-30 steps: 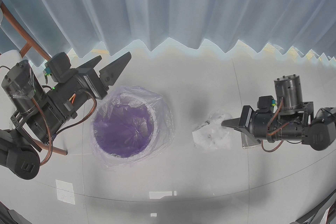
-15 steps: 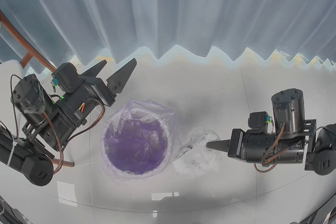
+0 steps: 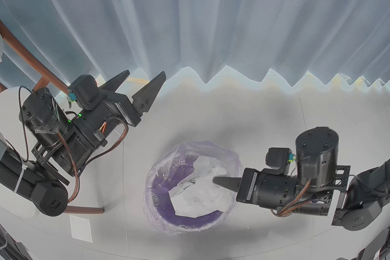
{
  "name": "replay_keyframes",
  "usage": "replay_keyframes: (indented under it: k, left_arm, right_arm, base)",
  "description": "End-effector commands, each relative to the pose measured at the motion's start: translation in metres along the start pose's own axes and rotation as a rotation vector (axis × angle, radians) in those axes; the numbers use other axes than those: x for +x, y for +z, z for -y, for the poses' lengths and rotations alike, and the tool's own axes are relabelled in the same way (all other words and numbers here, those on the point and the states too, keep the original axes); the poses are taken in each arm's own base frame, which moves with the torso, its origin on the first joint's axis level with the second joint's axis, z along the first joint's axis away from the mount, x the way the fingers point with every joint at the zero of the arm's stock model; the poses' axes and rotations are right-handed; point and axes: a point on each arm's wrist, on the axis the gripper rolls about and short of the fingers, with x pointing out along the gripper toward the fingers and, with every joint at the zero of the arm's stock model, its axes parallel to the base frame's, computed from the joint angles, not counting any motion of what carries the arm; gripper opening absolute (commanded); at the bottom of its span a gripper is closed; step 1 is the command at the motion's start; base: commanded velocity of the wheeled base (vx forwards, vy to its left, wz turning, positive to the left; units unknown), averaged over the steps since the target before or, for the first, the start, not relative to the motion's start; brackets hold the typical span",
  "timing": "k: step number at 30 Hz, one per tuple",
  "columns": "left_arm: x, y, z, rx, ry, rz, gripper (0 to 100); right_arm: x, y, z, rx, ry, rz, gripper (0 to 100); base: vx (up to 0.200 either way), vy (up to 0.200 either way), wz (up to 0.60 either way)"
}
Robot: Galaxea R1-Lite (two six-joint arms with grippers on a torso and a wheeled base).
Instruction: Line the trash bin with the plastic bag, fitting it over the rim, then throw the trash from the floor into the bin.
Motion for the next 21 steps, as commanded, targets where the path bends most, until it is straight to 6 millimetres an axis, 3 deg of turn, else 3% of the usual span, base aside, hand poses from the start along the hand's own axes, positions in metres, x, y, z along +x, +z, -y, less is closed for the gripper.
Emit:
replay_keyframes:
  k: [1, 8, 16, 21]
  left_arm:
    - [0.001, 0.0, 0.005, -0.003, -0.018, 0.001, 100]
    - [0.002, 0.001, 0.007, -0.004, -0.023, 0.007, 100]
    - [0.002, 0.0, 0.009, -0.007, -0.03, 0.004, 100]
    - [0.002, -0.001, 0.009, -0.007, -0.031, 0.001, 100]
  right_arm:
    - [0.044, -0.035, 0.038, 0.016, -0.073, -0.076, 0]
    - [0.072, -0.06, 0.072, 0.008, -0.053, -0.05, 0]
    - [0.088, -0.067, 0.091, 0.017, -0.086, -0.055, 0]
    - [0.097, -0.064, 0.099, -0.006, -0.058, 0.032, 0]
  base:
    - [0.0, 0.0, 0.0]
    - [0.0, 0.0, 0.0]
    - [0.0, 0.0, 0.0]
    - [0.0, 0.0, 0.0]
